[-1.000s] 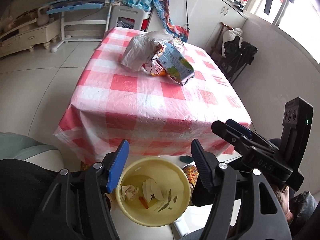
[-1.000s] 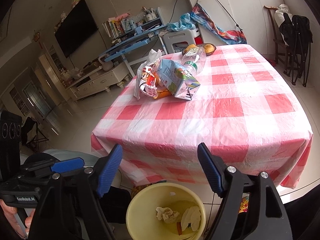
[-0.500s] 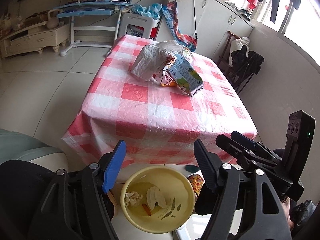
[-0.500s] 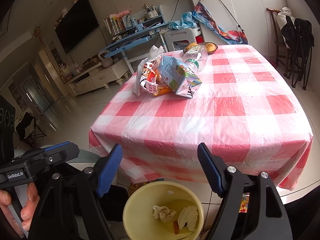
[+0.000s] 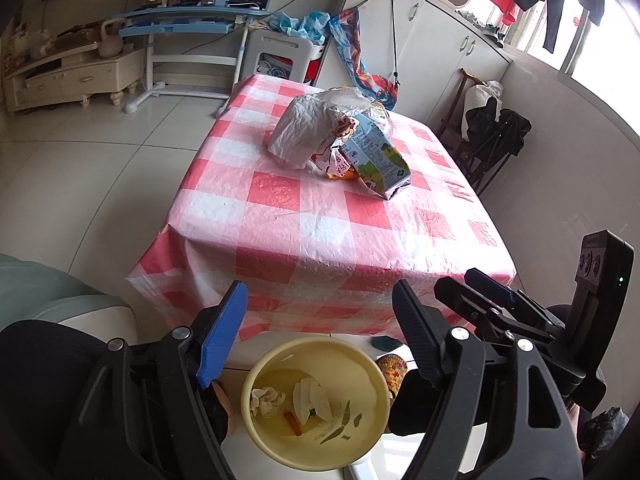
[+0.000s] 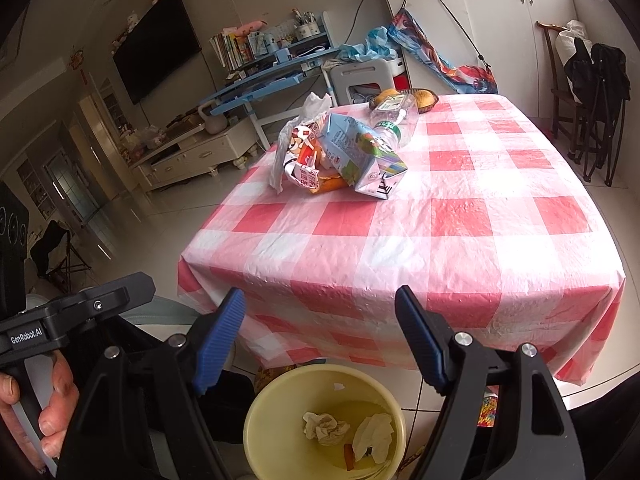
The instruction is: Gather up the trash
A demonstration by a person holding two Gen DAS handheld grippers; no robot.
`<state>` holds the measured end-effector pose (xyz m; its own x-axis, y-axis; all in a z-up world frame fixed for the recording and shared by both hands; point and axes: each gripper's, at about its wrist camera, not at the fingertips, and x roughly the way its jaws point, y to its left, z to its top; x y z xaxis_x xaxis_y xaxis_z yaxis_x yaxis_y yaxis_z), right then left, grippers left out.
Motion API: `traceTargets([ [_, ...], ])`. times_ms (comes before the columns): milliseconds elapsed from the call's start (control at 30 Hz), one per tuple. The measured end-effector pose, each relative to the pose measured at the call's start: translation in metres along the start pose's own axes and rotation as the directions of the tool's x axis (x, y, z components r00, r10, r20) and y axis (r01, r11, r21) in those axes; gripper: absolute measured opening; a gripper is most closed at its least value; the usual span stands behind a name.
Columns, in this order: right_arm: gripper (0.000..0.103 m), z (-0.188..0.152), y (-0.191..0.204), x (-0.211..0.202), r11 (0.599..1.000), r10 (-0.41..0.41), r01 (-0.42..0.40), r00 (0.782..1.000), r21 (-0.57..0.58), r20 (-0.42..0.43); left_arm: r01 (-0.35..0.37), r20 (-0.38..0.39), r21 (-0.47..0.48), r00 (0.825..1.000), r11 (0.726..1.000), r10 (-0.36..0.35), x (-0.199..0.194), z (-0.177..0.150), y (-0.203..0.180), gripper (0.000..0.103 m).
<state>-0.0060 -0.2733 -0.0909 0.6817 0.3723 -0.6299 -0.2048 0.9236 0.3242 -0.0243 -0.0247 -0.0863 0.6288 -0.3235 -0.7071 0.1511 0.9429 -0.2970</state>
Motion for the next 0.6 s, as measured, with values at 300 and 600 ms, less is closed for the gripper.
traceTargets([
  [300,0.074,0.0004,0.0001,-0.0008,1.0,-0.002,0.002,1.0,-0.005,0.005,-0.008,0.002,0.009,1.0,1.0,0.008,-0.0003,0.0009,-0.0007,0.073],
  [600,0.074,0.0017,0.0003,-0.0015,1.0,-0.002,0.002,1.0,-0.009,0.013,-0.009,0.004,0.01,1.0,1.0,0.009,-0.0003,0.0013,-0.0003,0.074],
])
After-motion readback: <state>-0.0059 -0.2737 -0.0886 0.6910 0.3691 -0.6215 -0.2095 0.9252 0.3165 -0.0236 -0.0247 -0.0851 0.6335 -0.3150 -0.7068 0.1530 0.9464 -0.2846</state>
